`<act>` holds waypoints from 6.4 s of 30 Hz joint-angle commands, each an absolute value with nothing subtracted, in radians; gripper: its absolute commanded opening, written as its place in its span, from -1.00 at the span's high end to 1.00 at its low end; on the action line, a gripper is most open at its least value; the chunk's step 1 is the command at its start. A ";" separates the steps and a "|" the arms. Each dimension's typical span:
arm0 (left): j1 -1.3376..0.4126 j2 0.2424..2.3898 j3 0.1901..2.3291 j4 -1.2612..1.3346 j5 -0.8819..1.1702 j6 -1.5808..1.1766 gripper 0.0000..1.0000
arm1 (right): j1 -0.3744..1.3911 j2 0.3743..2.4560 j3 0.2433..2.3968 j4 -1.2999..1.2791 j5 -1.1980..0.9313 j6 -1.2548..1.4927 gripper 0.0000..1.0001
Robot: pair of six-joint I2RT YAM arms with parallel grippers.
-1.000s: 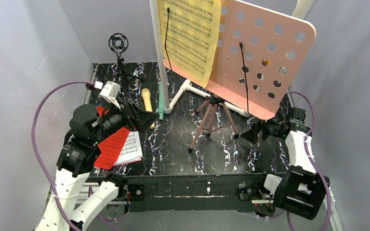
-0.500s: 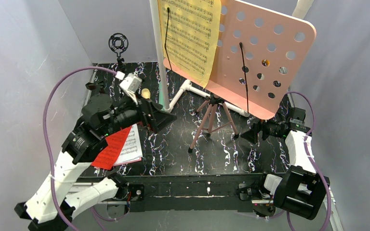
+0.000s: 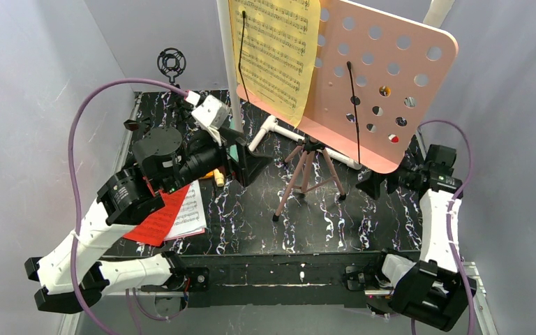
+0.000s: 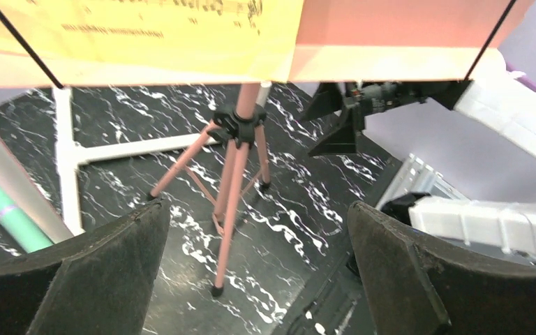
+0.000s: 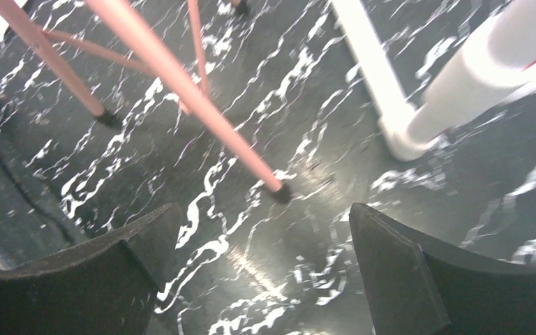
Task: Pack up the instrument practice props
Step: Move the music stand to the center of the board, then pick up the sheet music from the music stand.
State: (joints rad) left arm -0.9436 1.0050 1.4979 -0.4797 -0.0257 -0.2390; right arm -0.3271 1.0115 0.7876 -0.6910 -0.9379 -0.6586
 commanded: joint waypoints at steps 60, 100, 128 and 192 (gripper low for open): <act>-1.011 0.623 1.049 -0.571 -0.317 -0.423 -0.96 | 0.042 1.208 1.011 -0.376 -0.565 -0.558 0.50; -1.011 0.592 0.997 -0.522 -0.280 -0.433 -0.96 | -0.104 0.991 1.029 -0.912 -0.671 -0.733 -0.97; -1.012 0.517 0.990 -0.558 -0.276 -0.438 -0.96 | -0.103 0.831 0.940 -1.423 -1.012 -1.325 -0.97; -1.011 0.658 0.960 -0.362 -0.169 -0.382 -0.99 | -0.499 1.151 1.875 1.045 -1.024 1.554 -1.00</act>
